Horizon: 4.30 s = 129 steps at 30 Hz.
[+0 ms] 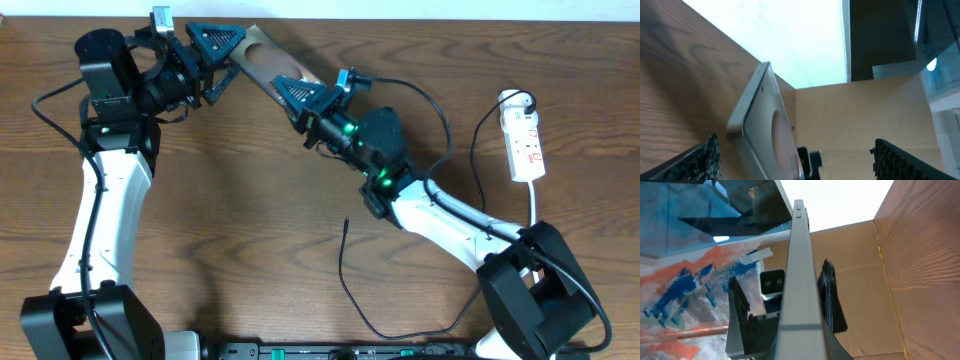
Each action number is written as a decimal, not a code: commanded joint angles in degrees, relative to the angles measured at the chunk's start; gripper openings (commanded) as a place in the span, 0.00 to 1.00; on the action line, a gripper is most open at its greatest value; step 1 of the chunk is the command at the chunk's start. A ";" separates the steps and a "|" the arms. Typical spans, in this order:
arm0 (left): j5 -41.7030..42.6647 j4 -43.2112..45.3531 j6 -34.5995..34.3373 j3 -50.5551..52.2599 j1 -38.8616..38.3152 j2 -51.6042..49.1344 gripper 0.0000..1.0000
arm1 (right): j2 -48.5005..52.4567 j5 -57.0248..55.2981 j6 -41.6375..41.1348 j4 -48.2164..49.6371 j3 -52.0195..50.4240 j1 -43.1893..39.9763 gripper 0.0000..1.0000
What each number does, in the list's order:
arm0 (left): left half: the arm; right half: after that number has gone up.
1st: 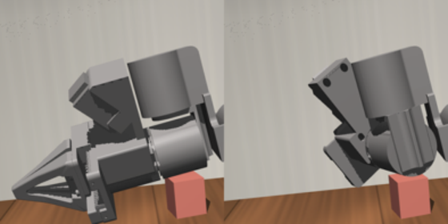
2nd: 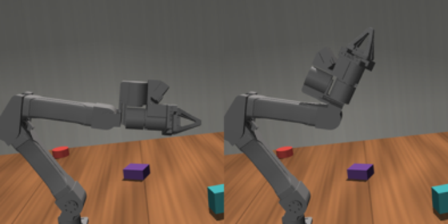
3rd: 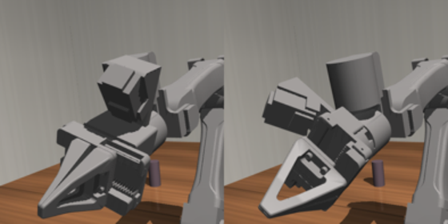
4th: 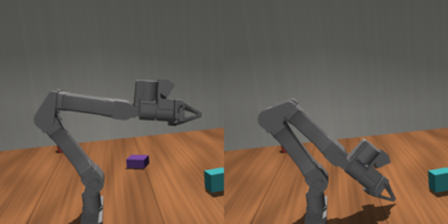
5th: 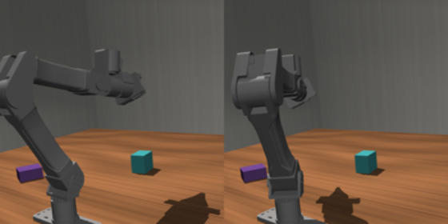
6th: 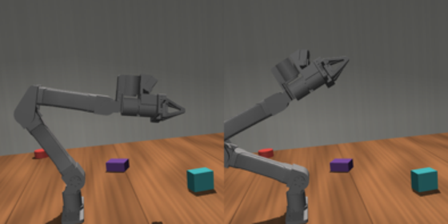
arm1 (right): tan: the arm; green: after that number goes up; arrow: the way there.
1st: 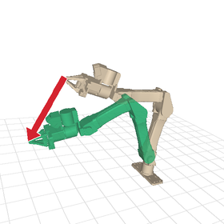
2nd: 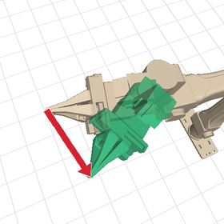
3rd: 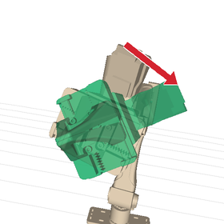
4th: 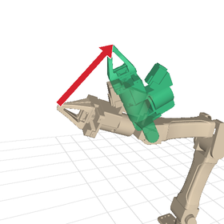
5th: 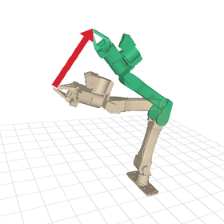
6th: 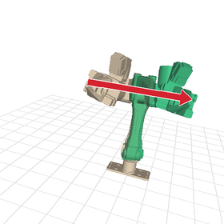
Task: Plug charger to phone and switch on socket
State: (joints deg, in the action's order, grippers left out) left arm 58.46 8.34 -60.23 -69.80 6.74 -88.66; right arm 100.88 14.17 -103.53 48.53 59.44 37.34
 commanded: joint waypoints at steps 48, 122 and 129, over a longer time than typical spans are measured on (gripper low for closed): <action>-2.51 1.22 -3.91 0.31 0.20 0.63 0.62 | -0.37 -18.58 -0.35 3.21 0.87 11.41 0.01; 0.85 1.20 3.43 0.31 -0.33 0.59 0.19 | -0.37 -17.70 2.47 3.48 0.87 15.28 0.01; 0.63 1.20 3.89 0.31 -0.33 0.57 0.19 | -0.37 -17.59 2.45 3.52 0.87 15.50 0.02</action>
State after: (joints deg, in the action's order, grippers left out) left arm 57.34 8.80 -58.26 -69.73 7.03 -88.66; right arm 100.88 -7.79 -102.54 52.18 59.46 50.87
